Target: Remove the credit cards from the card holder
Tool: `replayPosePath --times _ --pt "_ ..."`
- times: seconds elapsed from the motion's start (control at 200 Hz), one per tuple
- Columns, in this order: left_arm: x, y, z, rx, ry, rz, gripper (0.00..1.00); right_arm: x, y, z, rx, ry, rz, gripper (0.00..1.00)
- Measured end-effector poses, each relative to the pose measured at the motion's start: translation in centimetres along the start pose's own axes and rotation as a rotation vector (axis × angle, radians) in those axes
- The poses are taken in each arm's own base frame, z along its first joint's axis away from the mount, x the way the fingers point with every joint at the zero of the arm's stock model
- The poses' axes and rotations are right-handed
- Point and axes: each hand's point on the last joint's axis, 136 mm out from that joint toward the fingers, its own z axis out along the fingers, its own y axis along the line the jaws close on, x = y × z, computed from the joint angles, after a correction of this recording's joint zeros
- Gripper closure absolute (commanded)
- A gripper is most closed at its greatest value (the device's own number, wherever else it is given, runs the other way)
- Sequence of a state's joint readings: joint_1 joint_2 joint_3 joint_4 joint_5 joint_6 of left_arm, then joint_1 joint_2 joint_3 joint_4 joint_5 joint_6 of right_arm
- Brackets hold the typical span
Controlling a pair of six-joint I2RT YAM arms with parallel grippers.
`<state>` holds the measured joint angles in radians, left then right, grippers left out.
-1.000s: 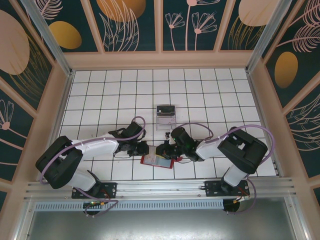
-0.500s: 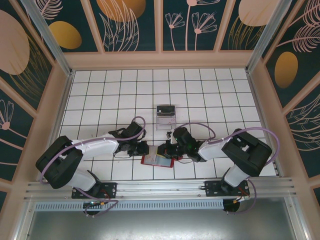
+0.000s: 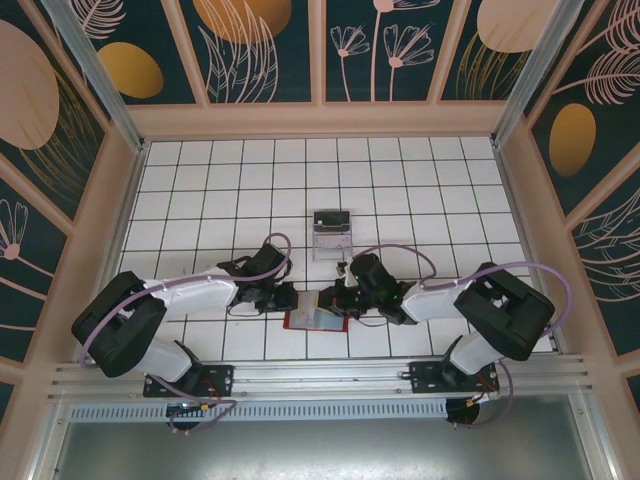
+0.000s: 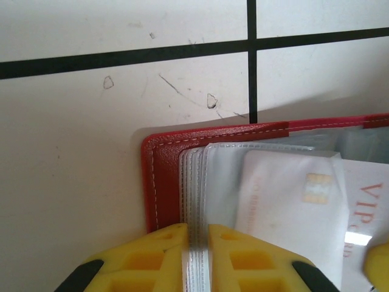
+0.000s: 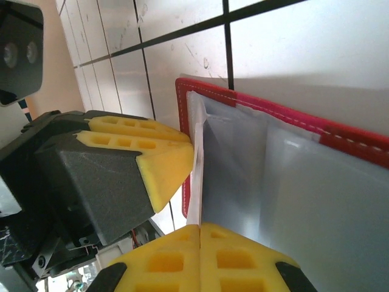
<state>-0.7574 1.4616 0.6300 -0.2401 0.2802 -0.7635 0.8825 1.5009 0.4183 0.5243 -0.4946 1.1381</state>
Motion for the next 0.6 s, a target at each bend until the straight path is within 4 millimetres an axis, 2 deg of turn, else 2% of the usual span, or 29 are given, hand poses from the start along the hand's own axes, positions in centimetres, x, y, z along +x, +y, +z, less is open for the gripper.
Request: replayPosePath --times 0.2,0.601 --pt "0.0 0.0 0.0 0.000 0.000 0.000 0.82 0.0 -0.9 -0.7 0.034 -0.004 0.011 1.00" --pt "0.0 0.1 0.0 -0.004 -0.002 0.000 0.81 -0.8 -1.0 -3.2 0.083 -0.066 -0.021 1.00"
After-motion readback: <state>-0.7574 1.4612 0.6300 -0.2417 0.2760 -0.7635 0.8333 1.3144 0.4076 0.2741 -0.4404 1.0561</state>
